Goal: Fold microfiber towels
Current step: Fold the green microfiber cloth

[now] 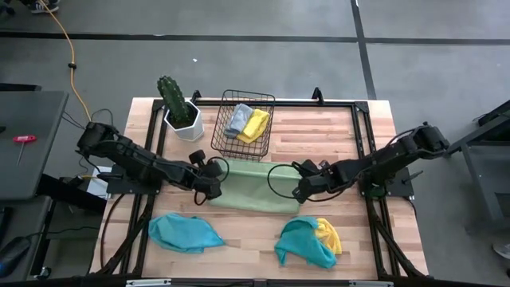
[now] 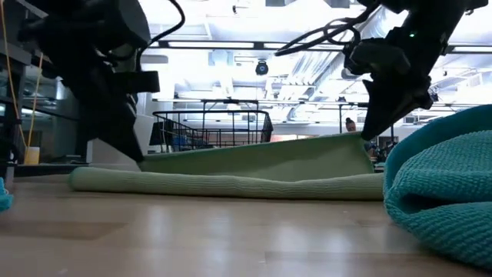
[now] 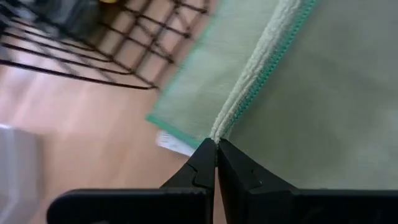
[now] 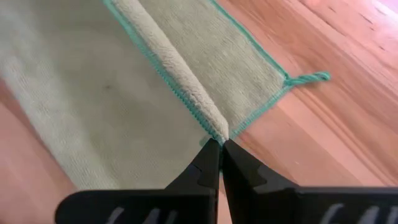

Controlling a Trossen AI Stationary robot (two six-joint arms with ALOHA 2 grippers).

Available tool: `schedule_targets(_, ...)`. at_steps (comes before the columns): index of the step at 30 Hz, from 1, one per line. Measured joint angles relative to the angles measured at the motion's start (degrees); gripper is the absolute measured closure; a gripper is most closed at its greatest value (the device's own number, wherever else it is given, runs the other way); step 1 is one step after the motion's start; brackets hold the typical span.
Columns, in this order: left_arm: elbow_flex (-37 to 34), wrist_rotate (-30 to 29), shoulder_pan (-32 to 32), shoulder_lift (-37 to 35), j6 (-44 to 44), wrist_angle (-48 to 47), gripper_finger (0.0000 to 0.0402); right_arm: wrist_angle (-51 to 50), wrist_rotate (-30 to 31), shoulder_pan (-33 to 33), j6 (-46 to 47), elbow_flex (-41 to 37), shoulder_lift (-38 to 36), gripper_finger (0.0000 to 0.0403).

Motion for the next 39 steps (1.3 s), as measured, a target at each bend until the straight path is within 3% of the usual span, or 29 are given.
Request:
schedule_targets(3, 0.02, 0.83, -0.76, -1.29, -0.28, 0.05, 0.0402, -1.95, 0.38, -0.03, 0.47, 0.04, -0.82, 0.0403)
schedule_targets(9, -0.02, -3.59, 0.22, -1.98, -0.42, -2.07, 0.0402, 0.02, 1.22, -2.07, 0.04, -0.07, -0.80, 0.0403)
schedule_targets(18, 0.00, 0.91, 0.58, -2.36, -3.44, -5.41, 0.0402, 0.85, 1.24, -4.51, -0.43, -0.07, -0.74, 0.0403)
schedule_targets(39, -0.07, -0.12, 3.20, -2.29, -0.88, -5.01, 0.0385, 2.24, 3.01, -5.52, -1.33, -0.08, 3.40, 0.0402)
